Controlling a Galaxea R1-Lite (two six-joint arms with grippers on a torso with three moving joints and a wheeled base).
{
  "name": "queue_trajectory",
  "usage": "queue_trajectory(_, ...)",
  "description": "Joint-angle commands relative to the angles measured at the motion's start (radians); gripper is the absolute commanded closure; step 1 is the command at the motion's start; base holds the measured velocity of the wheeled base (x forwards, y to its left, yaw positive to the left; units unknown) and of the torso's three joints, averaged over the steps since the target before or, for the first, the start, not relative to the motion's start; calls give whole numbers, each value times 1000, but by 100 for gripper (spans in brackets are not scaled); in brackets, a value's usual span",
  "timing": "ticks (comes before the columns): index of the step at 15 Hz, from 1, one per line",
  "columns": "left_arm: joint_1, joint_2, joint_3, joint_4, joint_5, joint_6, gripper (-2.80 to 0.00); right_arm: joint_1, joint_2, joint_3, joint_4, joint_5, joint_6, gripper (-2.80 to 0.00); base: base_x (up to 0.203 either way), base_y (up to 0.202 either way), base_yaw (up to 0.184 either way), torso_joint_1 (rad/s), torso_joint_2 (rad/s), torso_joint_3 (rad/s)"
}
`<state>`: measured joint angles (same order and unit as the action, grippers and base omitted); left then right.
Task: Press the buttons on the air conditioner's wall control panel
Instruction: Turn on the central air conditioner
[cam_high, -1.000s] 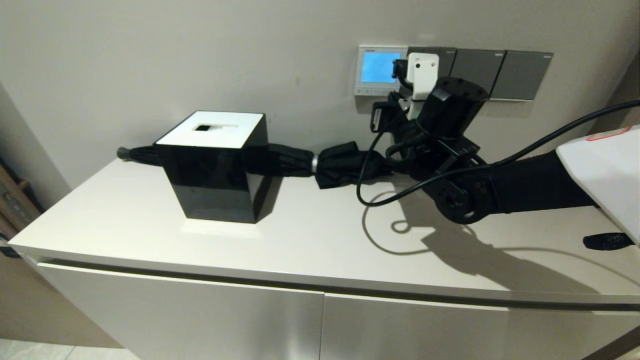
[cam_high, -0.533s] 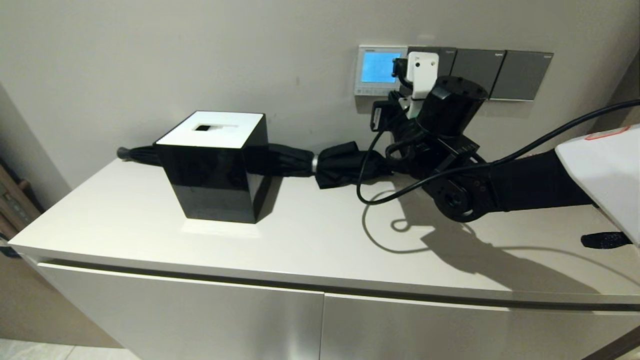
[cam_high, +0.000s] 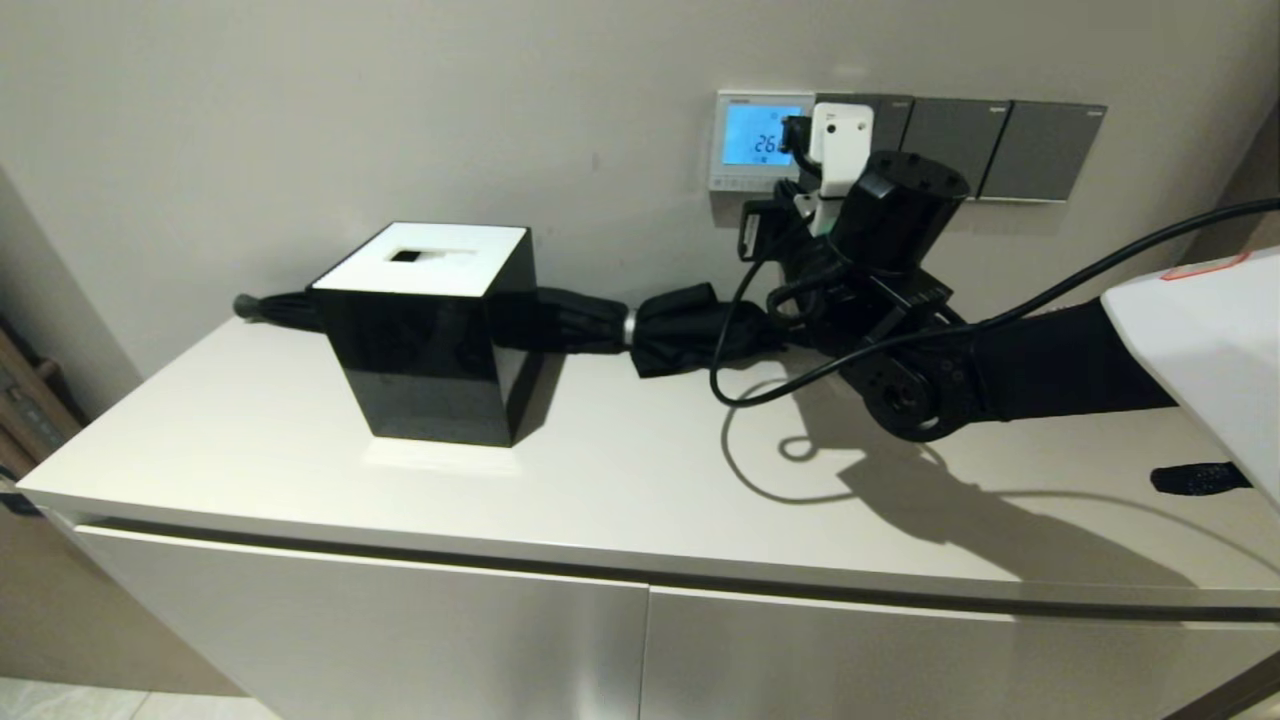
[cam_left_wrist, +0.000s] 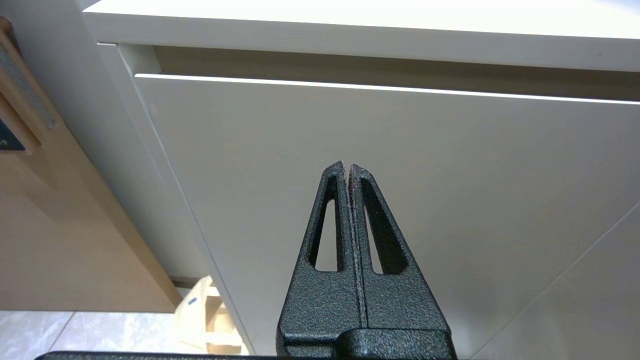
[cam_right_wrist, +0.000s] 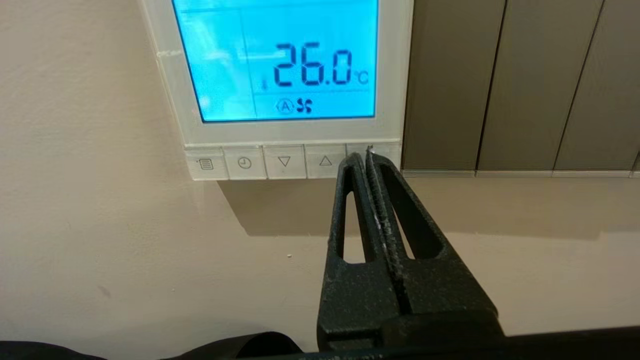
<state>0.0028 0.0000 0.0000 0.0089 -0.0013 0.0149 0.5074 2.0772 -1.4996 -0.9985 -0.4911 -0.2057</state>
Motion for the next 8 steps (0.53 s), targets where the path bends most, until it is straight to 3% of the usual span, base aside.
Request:
queue_trajectory(1, 0, 1, 0, -1, 0, 0, 0, 0, -4, 14, -12, -3, -1, 0, 0, 0, 0, 0, 0, 0)
queue_trajectory(8, 0, 2, 0, -1, 0, 0, 0, 43, -62, 121, -65, -7, -2, 0, 0, 0, 0, 0, 0, 0)
